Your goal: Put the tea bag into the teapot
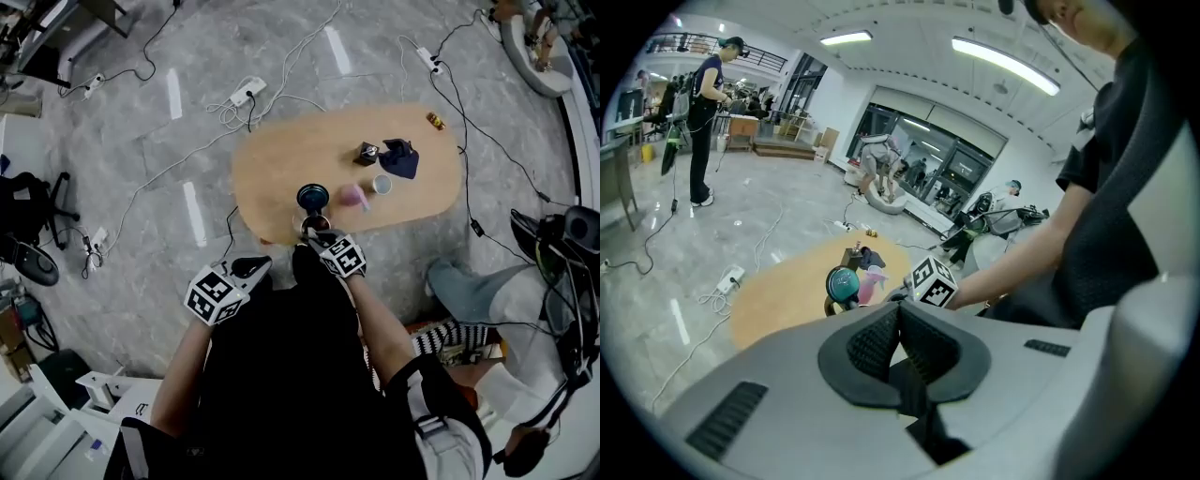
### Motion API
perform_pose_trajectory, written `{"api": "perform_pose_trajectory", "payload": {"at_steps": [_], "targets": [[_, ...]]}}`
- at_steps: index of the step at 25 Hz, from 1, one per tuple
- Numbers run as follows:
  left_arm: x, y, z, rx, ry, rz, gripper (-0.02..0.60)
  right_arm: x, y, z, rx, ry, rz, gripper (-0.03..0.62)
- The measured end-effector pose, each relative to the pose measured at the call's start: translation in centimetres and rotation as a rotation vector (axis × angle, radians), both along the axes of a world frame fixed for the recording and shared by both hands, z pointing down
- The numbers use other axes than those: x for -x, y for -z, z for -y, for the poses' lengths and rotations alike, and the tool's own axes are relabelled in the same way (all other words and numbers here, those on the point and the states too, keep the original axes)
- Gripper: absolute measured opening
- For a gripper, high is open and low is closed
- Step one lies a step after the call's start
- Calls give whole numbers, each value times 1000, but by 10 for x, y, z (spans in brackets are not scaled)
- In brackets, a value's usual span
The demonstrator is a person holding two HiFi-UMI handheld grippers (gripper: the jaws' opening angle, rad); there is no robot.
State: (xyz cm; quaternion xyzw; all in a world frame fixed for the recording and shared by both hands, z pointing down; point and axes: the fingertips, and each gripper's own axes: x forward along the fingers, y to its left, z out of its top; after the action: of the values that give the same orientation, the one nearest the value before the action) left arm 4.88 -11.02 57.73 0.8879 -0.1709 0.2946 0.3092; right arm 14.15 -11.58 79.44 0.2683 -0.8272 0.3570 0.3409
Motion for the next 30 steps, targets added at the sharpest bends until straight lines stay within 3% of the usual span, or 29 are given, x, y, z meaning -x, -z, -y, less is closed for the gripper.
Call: {"api": "perform_pose_trajectory", "payload": {"at_steps": [8,11,17,18,21,30], "targets": [[-4,4,-3,3,81,-8,11,-8,-11,2,23,113,-26,86],[-6,-2,-10,10,96,-6,11,-7,-11,2,20,130,-19,117],[-16,-7,-10,14,107,-24,11,-6,-2,6,13,137,18,117],[-17,-8,-9,13,108,-26,11,-4,1,4,18,144,28,111],[-25,-12,-9,23,113,-49,11,-5,10,-12,60,201,38,9],[-41,-25,0,24,46,-76,11,-17,51,-23,5,232,27,6]]}}
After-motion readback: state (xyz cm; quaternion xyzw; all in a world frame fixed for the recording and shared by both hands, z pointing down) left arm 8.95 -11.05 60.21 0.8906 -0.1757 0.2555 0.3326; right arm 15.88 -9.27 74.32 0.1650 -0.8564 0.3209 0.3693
